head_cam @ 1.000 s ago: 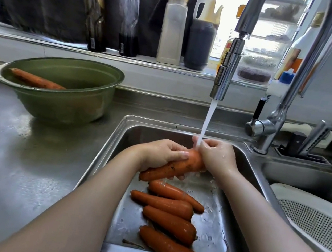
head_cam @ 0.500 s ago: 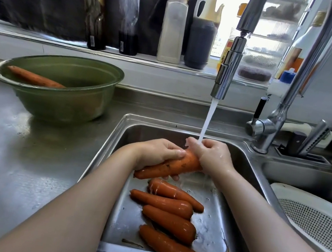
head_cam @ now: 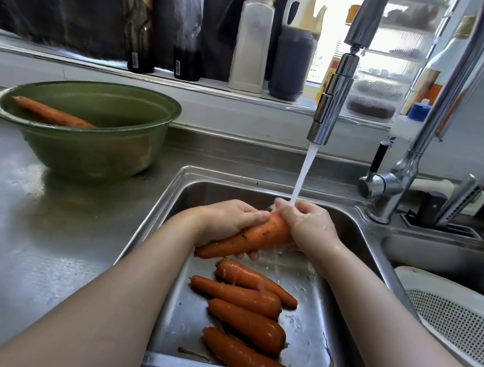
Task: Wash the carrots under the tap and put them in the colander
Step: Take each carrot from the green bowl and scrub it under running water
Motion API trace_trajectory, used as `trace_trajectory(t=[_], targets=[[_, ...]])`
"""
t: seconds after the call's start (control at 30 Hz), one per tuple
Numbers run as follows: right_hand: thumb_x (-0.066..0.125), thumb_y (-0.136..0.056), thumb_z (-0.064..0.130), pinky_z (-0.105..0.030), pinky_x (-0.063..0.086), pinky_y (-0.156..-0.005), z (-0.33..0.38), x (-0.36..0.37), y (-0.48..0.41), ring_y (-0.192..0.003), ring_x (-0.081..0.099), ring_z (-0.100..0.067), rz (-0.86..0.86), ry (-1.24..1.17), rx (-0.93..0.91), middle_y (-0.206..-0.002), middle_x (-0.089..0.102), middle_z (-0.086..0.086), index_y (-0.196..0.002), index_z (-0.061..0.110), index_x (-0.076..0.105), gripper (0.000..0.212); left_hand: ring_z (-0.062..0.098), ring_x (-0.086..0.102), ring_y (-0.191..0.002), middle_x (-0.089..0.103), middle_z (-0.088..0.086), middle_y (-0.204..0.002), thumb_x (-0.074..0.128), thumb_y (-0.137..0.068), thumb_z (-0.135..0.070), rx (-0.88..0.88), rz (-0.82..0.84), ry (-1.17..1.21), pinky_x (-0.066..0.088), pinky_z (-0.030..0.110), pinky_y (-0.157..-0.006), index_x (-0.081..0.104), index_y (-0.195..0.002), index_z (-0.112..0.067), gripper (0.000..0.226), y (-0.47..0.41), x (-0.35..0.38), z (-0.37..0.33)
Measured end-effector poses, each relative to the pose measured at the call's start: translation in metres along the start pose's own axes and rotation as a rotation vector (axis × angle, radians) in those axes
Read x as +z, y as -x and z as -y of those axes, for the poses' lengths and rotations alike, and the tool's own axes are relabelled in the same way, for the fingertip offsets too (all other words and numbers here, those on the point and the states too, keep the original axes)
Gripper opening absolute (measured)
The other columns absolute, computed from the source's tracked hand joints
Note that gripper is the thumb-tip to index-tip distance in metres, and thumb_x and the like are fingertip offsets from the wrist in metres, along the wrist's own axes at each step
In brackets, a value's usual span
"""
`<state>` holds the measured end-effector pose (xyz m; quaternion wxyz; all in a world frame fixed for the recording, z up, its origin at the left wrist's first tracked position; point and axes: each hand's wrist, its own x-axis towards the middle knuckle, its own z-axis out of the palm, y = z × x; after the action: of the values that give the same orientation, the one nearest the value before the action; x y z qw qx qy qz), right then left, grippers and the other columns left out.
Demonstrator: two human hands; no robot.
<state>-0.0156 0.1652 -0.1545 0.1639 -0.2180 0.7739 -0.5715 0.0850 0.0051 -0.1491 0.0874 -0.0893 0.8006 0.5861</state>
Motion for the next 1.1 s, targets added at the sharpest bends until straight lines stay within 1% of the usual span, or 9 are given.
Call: trace_trajectory(t=[0.13,0.23,0.37,0.43,0.57,0.63,0.77,0.93,1.1], targets=[[0.066,-0.101,0.03,-0.034,0.06,-0.071,-0.003,-0.018,-0.002,-0.1,0.071,-0.026,0.298,-0.038,0.051,-0.121,0.068,-0.011,-0.121,0.029,0.068,0.02,0.026,0.076,-0.091,0.077,0.012,-0.112,0.044,-0.109,-0.043,0.01,-0.011,-0.001,0.061,0.039,-0.078,0.065,-0.127,-0.018,0.036,0.003,-0.005,0.002],[0.076,-0.09,0.014,-0.037,0.059,-0.082,-0.014,-0.032,-0.003,-0.111,0.069,-0.032,0.463,-0.216,0.116,-0.133,0.06,-0.018,-0.129,0.029,0.065,0.043,0.025,0.077,-0.091,0.077,0.014,-0.111,0.044,-0.11,-0.042,-0.008,-0.01,-0.024,0.061,0.042,-0.083,0.066,-0.127,-0.021,0.036,0.003,-0.005,0.002],[0.067,-0.1,0.036,-0.035,0.059,-0.076,-0.01,-0.018,-0.003,-0.099,0.07,-0.028,0.195,-0.078,0.024,-0.116,0.07,-0.013,-0.115,0.025,0.071,0.019,0.024,0.076,-0.089,0.075,0.013,-0.114,0.048,-0.109,-0.036,-0.021,0.023,0.09,0.061,0.033,-0.069,0.053,-0.139,-0.024,0.033,0.002,0.003,-0.004],[0.057,-0.104,0.044,-0.046,0.063,-0.08,-0.009,-0.009,-0.008,-0.093,0.071,-0.029,0.039,-0.029,0.036,-0.104,0.074,-0.011,-0.105,0.023,0.073,0.027,0.021,0.076,-0.091,0.072,0.013,-0.116,0.057,-0.106,-0.027,-0.024,0.062,0.104,0.06,0.03,-0.068,0.049,-0.141,-0.022,0.036,0.003,0.006,-0.007],[0.051,-0.107,0.046,-0.057,0.06,-0.09,-0.01,-0.011,-0.01,-0.102,0.071,-0.035,0.015,-0.057,0.084,-0.112,0.072,-0.014,-0.108,0.023,0.071,0.03,0.02,0.075,-0.094,0.071,0.014,-0.114,0.059,-0.103,-0.013,-0.019,0.11,0.153,0.061,0.028,-0.072,0.05,-0.142,-0.015,0.04,0.003,0.008,-0.008],[0.062,-0.103,0.033,-0.055,0.061,-0.09,-0.009,-0.019,-0.009,-0.108,0.069,-0.038,0.143,-0.187,0.089,-0.121,0.067,-0.017,-0.112,0.026,0.067,0.013,0.025,0.075,-0.099,0.071,0.019,-0.12,0.057,-0.105,-0.017,-0.001,0.092,0.216,0.062,0.03,-0.078,0.053,-0.141,-0.013,0.036,0.003,0.006,-0.008],[0.076,-0.092,0.022,-0.043,0.063,-0.075,-0.017,-0.024,-0.013,-0.1,0.074,-0.034,0.164,-0.216,0.058,-0.121,0.069,-0.015,-0.12,0.025,0.067,0.03,0.026,0.077,-0.093,0.077,0.01,-0.108,0.053,-0.107,-0.038,0.036,-0.028,-0.028,0.064,0.042,-0.084,0.064,-0.128,-0.02,0.03,-0.005,0.011,-0.008],[0.079,-0.082,0.038,-0.039,0.063,-0.068,-0.02,-0.018,-0.02,-0.09,0.075,-0.031,0.028,-0.135,0.056,-0.112,0.074,-0.014,-0.117,0.024,0.072,0.038,0.023,0.07,-0.071,0.074,0.006,-0.093,0.04,-0.104,-0.062,0.052,-0.204,-0.178,0.058,0.033,-0.058,0.068,-0.104,-0.026,0.046,-0.014,0.036,-0.015],[0.078,-0.091,0.037,-0.04,0.063,-0.071,-0.022,-0.029,-0.023,-0.098,0.073,-0.032,-0.035,-0.161,0.069,-0.115,0.071,-0.01,-0.116,0.026,0.069,0.029,0.018,0.073,-0.099,0.071,0.005,-0.115,0.061,-0.102,-0.024,0.02,-0.007,-0.136,0.06,0.039,-0.09,0.05,-0.141,-0.03,0.041,-0.017,0.026,-0.006]])
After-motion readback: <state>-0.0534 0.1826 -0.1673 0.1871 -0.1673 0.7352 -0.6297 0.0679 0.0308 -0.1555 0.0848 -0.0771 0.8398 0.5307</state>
